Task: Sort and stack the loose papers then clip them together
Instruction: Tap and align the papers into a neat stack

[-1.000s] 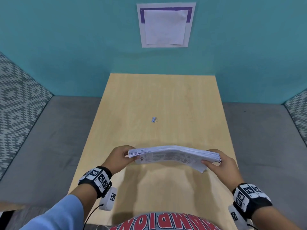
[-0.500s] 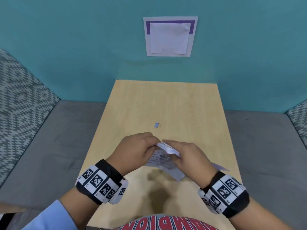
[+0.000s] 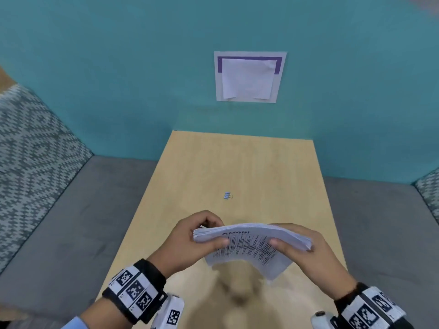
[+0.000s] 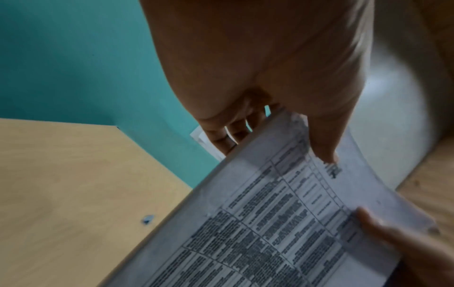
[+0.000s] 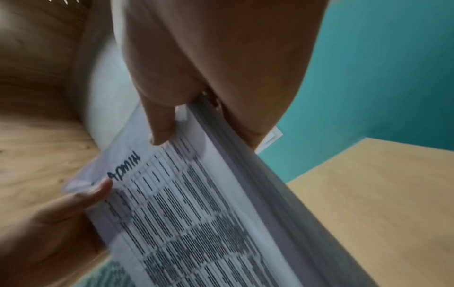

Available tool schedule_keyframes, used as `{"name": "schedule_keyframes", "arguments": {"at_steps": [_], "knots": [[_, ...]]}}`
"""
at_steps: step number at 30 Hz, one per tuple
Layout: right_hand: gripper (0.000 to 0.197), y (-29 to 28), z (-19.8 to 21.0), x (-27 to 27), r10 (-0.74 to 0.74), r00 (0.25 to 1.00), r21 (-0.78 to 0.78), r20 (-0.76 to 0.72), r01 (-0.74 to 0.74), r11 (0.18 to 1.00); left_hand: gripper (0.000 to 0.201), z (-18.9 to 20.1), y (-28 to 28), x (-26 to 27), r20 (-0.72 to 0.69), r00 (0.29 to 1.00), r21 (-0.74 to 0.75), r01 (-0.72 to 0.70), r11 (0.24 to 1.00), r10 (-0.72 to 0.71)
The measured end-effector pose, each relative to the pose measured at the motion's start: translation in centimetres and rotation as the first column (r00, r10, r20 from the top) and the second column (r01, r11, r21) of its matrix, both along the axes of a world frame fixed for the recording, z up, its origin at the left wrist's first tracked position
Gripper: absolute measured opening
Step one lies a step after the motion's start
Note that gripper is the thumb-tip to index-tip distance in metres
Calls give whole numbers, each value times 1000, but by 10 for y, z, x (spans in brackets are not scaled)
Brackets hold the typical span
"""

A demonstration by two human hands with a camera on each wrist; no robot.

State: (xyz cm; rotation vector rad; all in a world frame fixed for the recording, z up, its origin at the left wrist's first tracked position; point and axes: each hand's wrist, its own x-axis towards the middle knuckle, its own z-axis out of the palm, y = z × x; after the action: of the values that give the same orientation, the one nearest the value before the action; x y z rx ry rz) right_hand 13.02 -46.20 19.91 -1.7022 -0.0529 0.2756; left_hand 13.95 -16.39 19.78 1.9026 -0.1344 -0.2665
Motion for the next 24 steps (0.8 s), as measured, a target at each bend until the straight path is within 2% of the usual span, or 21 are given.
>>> {"name": "schedule_keyframes", "arguments": {"at_steps": [2,4,7,11,13,17,22,24], "knots": [[18,4,-14,-1,48,999,-71,-13,-49,996,22,-16,-5,0,-91,996,4,13,1000,-13],[17,9,-26,-4,7,1000,-82,-21,-8,997,18,-26,-12,1,-147,989,-25,-2,1000,-2],[17,19,-32,-3,-75,997,-41,11,76,996,8,-26,-20,4,-141,989,-88,-67,994,54],[16,23,-23,0,-133,987,-17,93,135,991,11,-19,-23,10,-58,982,-128,-186,974,180],[17,22,-25,-1,-134,985,-30,113,138,990,7,-22,-23,10,-59,983,-134,-181,974,175],[18,25,-38,-4,-112,992,-60,50,115,992,5,-37,-20,9,-147,977,-82,-165,983,152],[18,26,-34,-5,-104,987,-90,123,116,989,6,-39,-14,12,-94,982,-84,-171,982,163],[20,26,-37,-7,-85,988,-121,131,101,987,5,-42,-15,11,-130,980,-99,-163,982,149]]}}
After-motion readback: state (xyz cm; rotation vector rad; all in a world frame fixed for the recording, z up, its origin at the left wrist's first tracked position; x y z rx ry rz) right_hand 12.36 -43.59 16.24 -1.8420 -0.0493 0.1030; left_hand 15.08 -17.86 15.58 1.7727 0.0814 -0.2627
